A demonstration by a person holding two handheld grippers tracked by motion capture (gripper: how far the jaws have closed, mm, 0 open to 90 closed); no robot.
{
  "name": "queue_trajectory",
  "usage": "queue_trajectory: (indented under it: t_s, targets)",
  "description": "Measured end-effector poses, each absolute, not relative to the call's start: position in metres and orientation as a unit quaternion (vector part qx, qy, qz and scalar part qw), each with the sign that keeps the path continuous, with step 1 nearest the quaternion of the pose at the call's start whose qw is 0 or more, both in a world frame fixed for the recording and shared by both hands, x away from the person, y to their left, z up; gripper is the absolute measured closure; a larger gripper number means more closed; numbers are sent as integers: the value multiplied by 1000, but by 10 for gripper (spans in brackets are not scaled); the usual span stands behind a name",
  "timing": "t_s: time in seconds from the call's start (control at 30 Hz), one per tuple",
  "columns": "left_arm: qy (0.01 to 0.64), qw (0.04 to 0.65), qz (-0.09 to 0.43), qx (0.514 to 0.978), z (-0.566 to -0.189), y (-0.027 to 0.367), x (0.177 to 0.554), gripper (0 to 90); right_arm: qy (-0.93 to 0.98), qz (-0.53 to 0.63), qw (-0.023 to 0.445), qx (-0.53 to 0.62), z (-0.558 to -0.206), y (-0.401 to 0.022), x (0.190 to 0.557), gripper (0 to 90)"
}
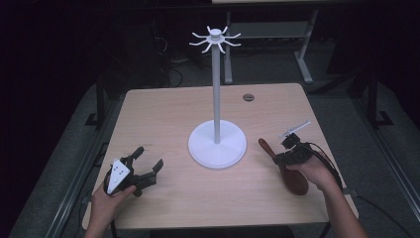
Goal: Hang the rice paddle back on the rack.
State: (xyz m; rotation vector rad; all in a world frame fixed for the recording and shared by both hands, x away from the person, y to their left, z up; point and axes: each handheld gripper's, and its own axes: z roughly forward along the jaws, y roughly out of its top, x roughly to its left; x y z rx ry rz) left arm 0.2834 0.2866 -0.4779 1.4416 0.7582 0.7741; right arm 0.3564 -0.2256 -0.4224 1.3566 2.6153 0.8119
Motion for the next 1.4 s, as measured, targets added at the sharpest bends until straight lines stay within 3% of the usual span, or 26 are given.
queue_trajectory:
  t_s: [0.7,1.4]
  targets:
    - [333,621,335,626,-478,287,284,129,786,451,104,409,-408,-255,345,780]
    - [333,621,335,626,-478,287,284,129,744,530,150,379,-391,-263,336,783]
